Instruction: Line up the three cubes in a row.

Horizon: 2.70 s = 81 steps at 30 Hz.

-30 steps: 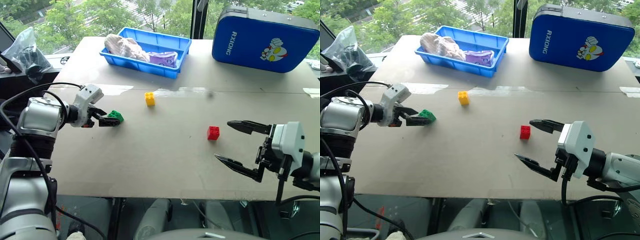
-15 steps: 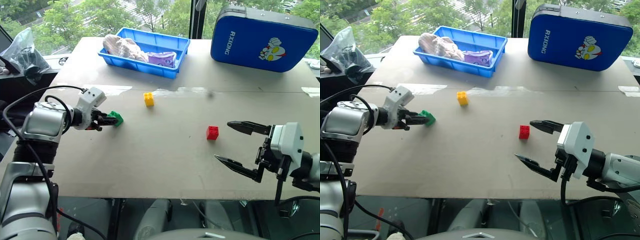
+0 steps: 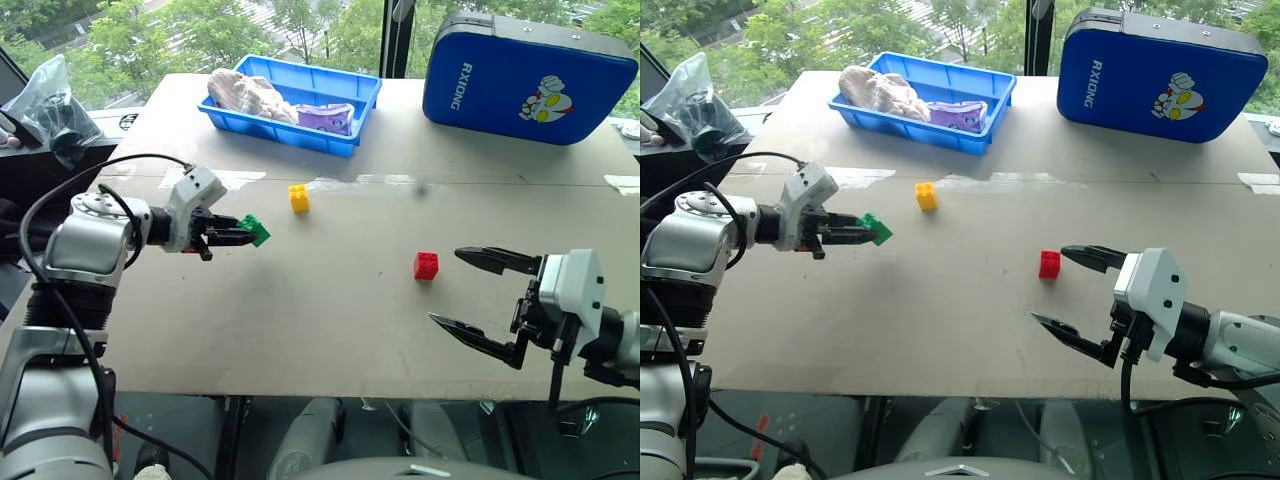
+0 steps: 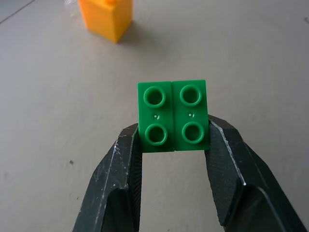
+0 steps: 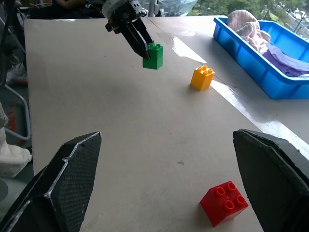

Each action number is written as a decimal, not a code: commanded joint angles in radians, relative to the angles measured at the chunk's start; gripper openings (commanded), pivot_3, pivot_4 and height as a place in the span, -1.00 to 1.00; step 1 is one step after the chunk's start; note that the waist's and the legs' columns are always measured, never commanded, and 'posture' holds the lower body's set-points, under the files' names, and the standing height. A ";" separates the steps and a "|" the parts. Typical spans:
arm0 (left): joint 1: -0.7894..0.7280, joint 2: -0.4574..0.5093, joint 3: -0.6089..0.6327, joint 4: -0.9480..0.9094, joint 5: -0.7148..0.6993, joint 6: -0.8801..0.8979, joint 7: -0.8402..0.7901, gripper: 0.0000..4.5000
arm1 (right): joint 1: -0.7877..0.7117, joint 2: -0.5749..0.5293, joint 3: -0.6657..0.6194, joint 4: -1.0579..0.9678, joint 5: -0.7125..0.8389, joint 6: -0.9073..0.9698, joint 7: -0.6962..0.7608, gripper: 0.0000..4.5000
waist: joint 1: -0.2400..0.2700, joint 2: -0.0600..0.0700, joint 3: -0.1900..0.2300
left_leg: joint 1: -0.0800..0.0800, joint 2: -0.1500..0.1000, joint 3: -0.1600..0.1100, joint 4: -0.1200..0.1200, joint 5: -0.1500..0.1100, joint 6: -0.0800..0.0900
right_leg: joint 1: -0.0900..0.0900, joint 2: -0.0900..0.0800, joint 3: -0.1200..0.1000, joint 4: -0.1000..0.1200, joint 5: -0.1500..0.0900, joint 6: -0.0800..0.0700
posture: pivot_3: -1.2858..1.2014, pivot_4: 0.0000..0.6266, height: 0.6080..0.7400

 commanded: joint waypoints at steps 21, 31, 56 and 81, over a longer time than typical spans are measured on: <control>-0.234 -0.298 -0.353 -0.008 0.234 -0.205 -0.088 -0.45 | 0.240 -0.011 -0.159 -0.008 -0.113 -0.100 0.097 1.00 | 0.013 0.000 -0.001 | 0.000 -0.001 0.001 0.002 0.000 0.000 | 0.001 0.005 -0.001 0.002 0.000 0.000 | 0.03 -0.52 1.00; -0.239 -0.308 -0.370 -0.102 0.265 -0.110 -0.083 -0.45 | 0.235 -0.009 -0.146 -0.012 -0.108 -0.098 0.094 1.00 | 0.015 0.000 -0.001 | 0.001 -0.001 0.001 0.002 0.000 0.000 | 0.002 0.005 -0.001 0.002 0.000 0.000 | 0.03 -0.52 1.00; -0.218 -0.307 -0.372 -0.009 0.295 -0.193 -0.077 0.70 | 0.233 -0.011 -0.139 -0.012 -0.108 -0.094 0.097 1.00 | 0.016 0.000 0.000 | 0.002 -0.001 0.001 0.002 0.000 0.000 | 0.003 0.005 0.000 0.002 0.000 0.000 | 0.03 -0.52 1.00; -0.192 -0.248 -0.218 0.015 0.144 -0.126 -0.099 0.98 | 0.171 -0.006 -0.076 0.026 -0.128 -0.108 0.105 1.00 | 0.016 0.000 -0.001 | 0.004 0.000 0.002 0.002 0.000 0.000 | 0.003 0.005 0.001 0.003 0.000 0.000 | 0.03 -0.52 1.00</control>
